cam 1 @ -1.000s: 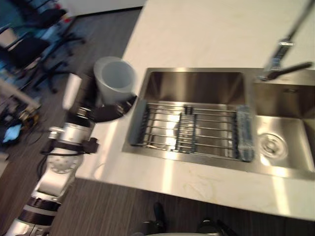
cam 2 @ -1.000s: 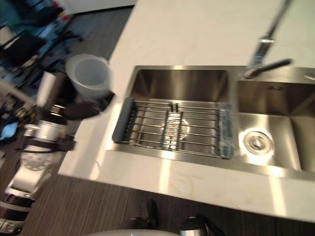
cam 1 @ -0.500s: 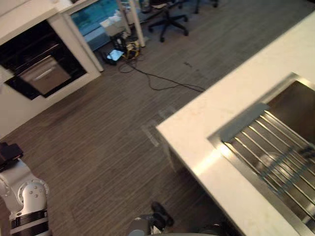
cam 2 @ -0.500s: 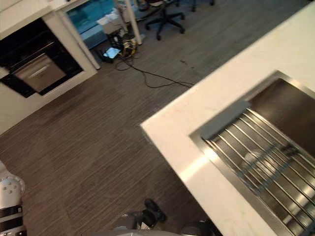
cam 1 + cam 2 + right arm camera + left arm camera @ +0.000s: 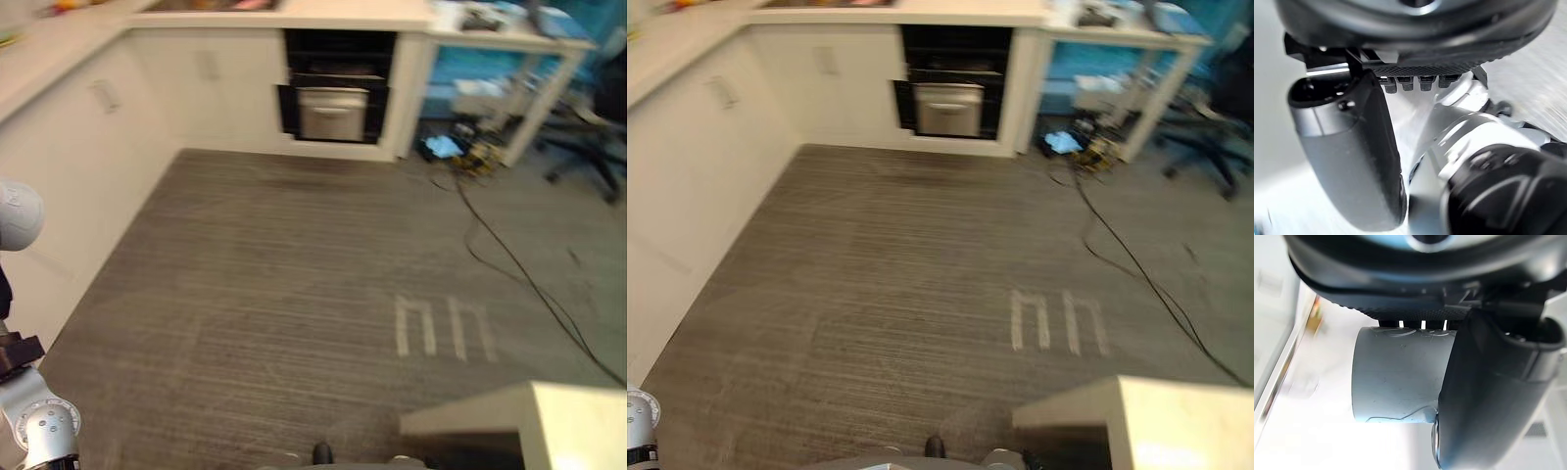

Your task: Walk over to the sink, pick up the cup, carry it to the dishwasher, place the cup inside the dishwasher, then close the dishwasher door

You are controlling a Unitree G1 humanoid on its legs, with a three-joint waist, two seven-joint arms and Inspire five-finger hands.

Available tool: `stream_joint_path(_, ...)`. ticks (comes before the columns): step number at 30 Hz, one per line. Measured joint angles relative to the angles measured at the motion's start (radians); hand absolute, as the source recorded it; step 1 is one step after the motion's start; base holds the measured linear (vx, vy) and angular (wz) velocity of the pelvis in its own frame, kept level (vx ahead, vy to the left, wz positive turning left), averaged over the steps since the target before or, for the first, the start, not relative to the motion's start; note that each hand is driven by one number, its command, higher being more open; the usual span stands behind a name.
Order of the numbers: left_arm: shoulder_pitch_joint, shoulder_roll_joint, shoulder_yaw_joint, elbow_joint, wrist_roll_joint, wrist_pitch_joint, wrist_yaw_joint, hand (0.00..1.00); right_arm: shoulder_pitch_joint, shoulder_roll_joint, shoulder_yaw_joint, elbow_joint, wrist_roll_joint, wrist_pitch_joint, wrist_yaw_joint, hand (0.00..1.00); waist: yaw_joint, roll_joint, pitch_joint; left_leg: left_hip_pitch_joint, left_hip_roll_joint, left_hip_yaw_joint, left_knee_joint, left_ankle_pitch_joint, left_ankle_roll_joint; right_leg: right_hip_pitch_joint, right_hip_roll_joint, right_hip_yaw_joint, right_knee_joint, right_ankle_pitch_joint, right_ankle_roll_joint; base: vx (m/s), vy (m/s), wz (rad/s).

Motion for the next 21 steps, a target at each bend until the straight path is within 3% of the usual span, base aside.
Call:
stream_joint_path(3, 0.0, -0.002, -0.074, -0.005, 0.012, 0.015, 0.0, 0.0, -0.002, -0.007, 0.017, 0.001, -0.018, 0.0, 0.007, 1.0, -0.008, -0.008, -0.015, 0.01, -0.001, -0.025, 0.004, -0.006, -0.01, -0.048, 0.016, 0.043, -0.035, 0.02, 0.008, 0.11, -0.013, 1.09)
stream_joint_path(5, 0.0, -0.022, -0.14, -0.018, 0.07, 0.045, 0.0, 0.0, -0.004, -0.011, 0.022, 0.01, -0.019, 0.002, 0.006, 1.0, -0.021, -0.013, -0.03, 0.009, -0.001, -0.023, 0.008, -0.009, -0.015, -0.058, 0.016, 0.023, -0.061, 0.099, 0.006, 0.12, -0.04, 0.97)
stream_joint_path(6, 0.001, -0.052, -0.179, -0.034, 0.119, 0.071, -0.002, 0.0, -0.008, -0.014, 0.025, 0.02, -0.017, 0.017, 0.006, 1.0, -0.028, -0.015, -0.042, 0.006, 0.004, -0.022, 0.009, -0.011, -0.018, -0.052, 0.017, 0.011, -0.076, 0.128, 0.027, 0.13, -0.067, 0.51)
stream_joint_path(9, 0.006, -0.102, -0.234, -0.048, 0.202, 0.13, -0.019, 0.0, -0.047, -0.013, 0.025, 0.052, -0.002, 0.051, 0.01, 1.0, -0.034, 0.0, -0.041, 0.003, 0.041, -0.009, 0.017, -0.023, -0.039, -0.014, 0.057, 0.008, -0.151, 0.169, 0.023, 0.1, -0.077, -0.05)
stream_joint_path(15, -0.021, -0.102, -0.336, -0.049, 0.264, 0.19, -0.06, 0.0, -0.072, -0.013, 0.059, 0.047, 0.05, 0.089, -0.001, 1.0, -0.083, 0.008, -0.039, 0.035, 0.067, 0.024, 0.015, -0.036, -0.062, 0.039, 0.082, 0.01, -0.217, 0.195, 0.016, 0.06, -0.045, -0.17)
stream_joint_path(17, -0.032, -0.102, -0.338, -0.049, 0.264, 0.193, -0.063, 0.0, -0.072, -0.019, 0.073, 0.047, 0.059, 0.095, -0.006, 1.0, -0.085, 0.009, -0.039, 0.037, 0.068, 0.028, 0.015, -0.036, -0.062, 0.049, 0.084, 0.008, -0.232, 0.203, 0.017, 0.02, 0.004, 0.0)
stream_joint_path(18, -0.042, -0.096, -0.379, -0.049, 0.279, 0.2, -0.045, 0.0, -0.107, -0.009, 0.105, 0.043, 0.084, 0.066, -0.027, 1.0, -0.086, 0.003, 0.015, 0.039, 0.072, 0.038, 0.002, -0.015, -0.075, 0.048, 0.087, 0.002, -0.241, 0.227, 0.018, 0.0, 0.0, 0.0)
stream_joint_path(21, -0.042, -0.096, -0.379, -0.049, 0.279, 0.2, -0.045, 0.0, -0.107, -0.009, 0.105, 0.043, 0.084, 0.066, -0.027, 1.0, -0.086, 0.003, 0.015, 0.039, 0.072, 0.038, 0.002, -0.015, -0.075, 0.048, 0.087, 0.002, -0.241, 0.227, 0.018, 0.0, 0.0, 0.0)
